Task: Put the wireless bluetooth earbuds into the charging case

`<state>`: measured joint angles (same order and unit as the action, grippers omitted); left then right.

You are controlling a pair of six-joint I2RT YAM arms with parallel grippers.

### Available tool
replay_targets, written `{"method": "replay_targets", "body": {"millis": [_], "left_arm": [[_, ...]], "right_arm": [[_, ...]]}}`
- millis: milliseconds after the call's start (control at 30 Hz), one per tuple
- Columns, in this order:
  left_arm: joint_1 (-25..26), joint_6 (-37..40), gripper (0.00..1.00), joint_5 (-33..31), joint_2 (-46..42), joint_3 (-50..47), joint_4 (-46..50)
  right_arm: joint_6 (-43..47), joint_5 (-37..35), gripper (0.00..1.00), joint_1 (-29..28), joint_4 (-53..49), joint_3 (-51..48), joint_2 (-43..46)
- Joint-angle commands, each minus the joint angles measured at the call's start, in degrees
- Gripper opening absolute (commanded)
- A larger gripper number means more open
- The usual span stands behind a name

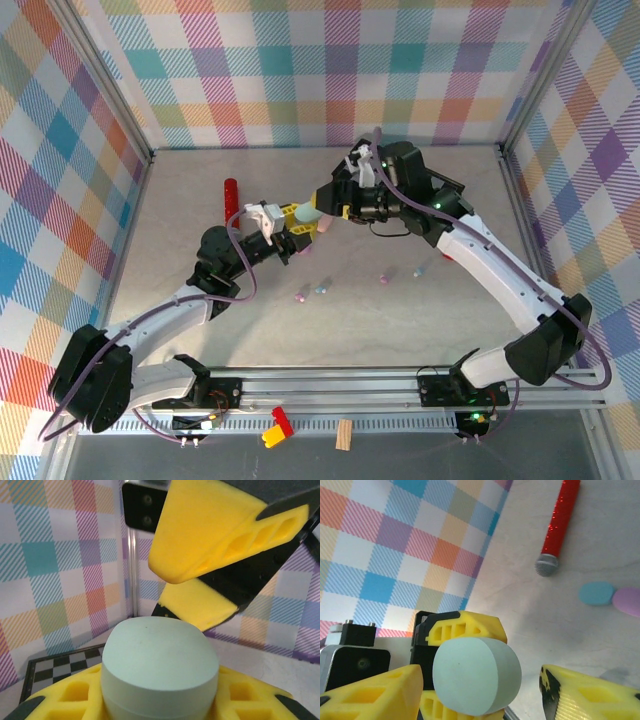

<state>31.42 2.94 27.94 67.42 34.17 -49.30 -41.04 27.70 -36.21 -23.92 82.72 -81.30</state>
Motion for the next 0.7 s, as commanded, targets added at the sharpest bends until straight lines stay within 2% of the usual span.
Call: {"method": "replay_targets", "body": {"millis": [0,167,467,567,633,667], "left_arm": [[0.22,-3.72,0.32,1.89,0.89,0.37,-7.92],[0.22,-4.49,0.32,2.23,1.34,0.40,-9.41],[0.18,-4.69,0.32,4.13,0.37,-1.10,-10.08],[0.22,-4.60,0.32,3.87,0.18,-1.30,-9.73],[0.13,-4.25,0.36,3.78,0.17,-1.30,-8.92],[0.05,-3.92,0.43,3.78,0.00,-1.30,-8.19]], "right_arm": [[-6.62,8.45,0.63,0.23,10.40,-3.91,0.63],[-12.94,14.01,0.60,0.26,19.84,-7.87,0.04],[-16.61,12.81,0.28,0.96,23.90,-11.07,0.57],[-16.80,13.26,0.22,1.14,24.76,-11.62,0.69],[-16.37,12.17,0.20,1.43,24.81,-12.37,1.26],[-15.74,11.11,0.18,1.64,24.14,-12.86,1.69]]}}
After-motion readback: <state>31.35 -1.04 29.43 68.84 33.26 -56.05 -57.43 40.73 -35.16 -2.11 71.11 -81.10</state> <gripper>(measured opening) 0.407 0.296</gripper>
